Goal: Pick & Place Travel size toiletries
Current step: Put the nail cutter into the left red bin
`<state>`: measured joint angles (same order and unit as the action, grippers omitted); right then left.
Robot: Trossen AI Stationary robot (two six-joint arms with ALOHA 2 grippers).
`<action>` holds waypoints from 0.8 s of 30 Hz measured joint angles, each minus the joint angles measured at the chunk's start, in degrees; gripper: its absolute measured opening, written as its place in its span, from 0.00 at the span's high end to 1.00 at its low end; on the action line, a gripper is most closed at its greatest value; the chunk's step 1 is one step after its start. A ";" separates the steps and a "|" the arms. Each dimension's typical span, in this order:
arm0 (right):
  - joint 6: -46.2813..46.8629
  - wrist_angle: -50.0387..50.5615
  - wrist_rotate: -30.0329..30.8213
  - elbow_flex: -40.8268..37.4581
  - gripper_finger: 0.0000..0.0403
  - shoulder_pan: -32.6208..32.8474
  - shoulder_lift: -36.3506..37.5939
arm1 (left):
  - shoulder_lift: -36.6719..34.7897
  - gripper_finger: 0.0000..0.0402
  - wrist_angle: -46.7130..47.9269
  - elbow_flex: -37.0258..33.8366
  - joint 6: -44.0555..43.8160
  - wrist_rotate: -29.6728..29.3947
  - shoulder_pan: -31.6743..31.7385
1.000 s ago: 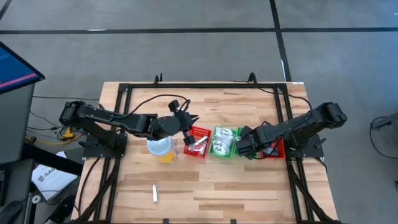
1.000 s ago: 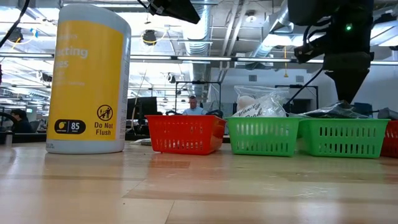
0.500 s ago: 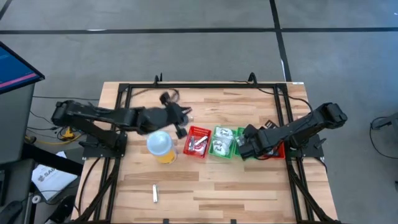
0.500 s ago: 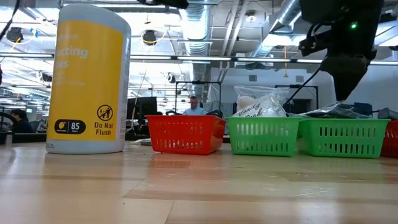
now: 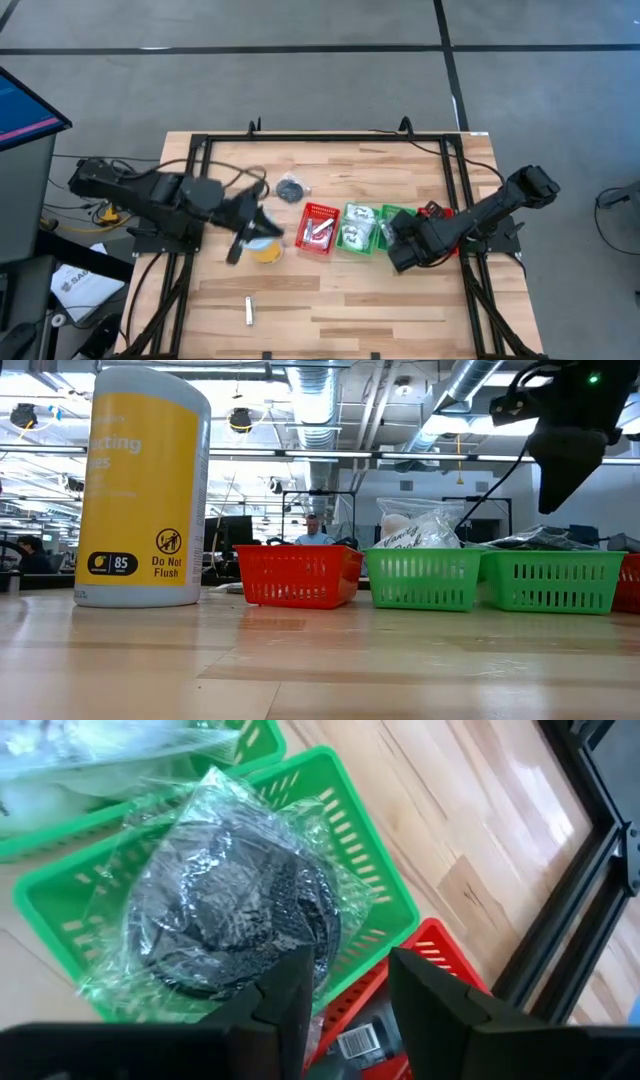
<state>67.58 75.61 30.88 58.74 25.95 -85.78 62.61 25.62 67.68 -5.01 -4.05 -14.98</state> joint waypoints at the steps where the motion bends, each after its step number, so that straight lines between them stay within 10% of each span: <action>1: 0.40 0.01 0.45 0.00 0.69 0.24 0.00 | 0.00 0.94 0.21 0.00 -0.01 0.00 -1.89; 24: 1.43 -1.76 0.96 0.00 0.69 2.17 -0.02 | 16.68 0.94 4.44 -0.02 -19.81 -12.11 -34.69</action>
<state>69.01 73.85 31.83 58.74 28.12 -85.80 79.29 30.05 67.66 -24.82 -16.16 -49.67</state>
